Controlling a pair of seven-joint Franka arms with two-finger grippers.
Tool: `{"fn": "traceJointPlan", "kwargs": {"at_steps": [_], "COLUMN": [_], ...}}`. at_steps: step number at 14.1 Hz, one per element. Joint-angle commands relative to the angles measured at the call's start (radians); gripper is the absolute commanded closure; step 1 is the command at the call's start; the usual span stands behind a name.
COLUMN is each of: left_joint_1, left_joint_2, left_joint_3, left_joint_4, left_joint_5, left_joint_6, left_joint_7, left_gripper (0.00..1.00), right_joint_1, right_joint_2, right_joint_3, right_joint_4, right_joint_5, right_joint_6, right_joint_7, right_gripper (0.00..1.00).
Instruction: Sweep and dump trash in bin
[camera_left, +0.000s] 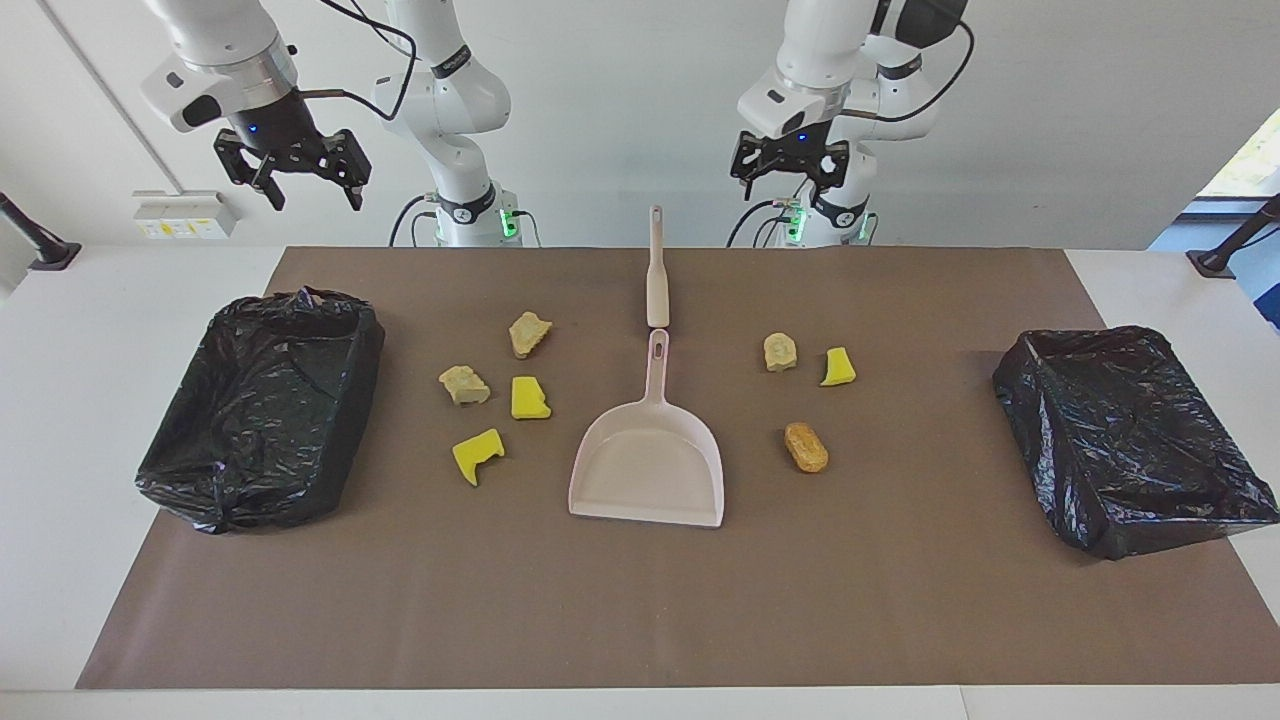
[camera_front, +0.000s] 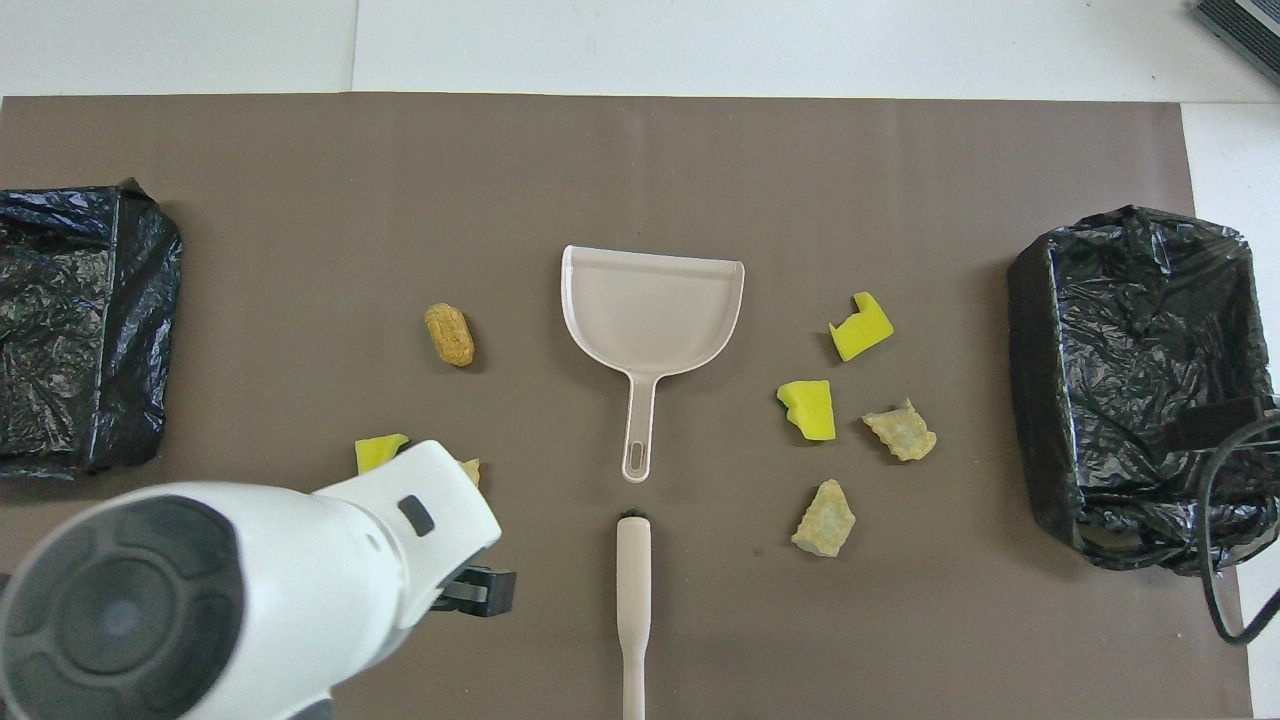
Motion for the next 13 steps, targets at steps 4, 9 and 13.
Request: {"fn": "traceJointPlan", "kwargs": {"at_steps": [4, 9, 13], "left_joint_1": [0.006, 0.003, 0.002], "left_joint_2": [-0.063, -0.042, -0.037], "left_joint_3": [-0.193, -0.476, -0.544], "left_joint_4": [-0.228, -0.397, -0.442], "left_joint_5": [-0.157, -0.209, -0.258], "left_joint_6": [0.202, 0.478, 0.552], "left_joint_7": [-0.096, -0.302, -0.326], "left_gripper": [0.0, 0.0, 0.0], "right_joint_1": [-0.004, -0.004, -0.004], "right_joint_2": [-0.033, -0.034, -0.034], "right_joint_3": [0.001, 0.001, 0.002], "right_joint_4": [-0.051, -0.052, -0.052], "right_joint_5": [0.015, 0.015, 0.015], "right_joint_6": [0.016, 0.008, 0.008], "right_joint_7": [-0.011, -0.01, -0.004], "right_gripper": [0.0, 0.0, 0.0]}}
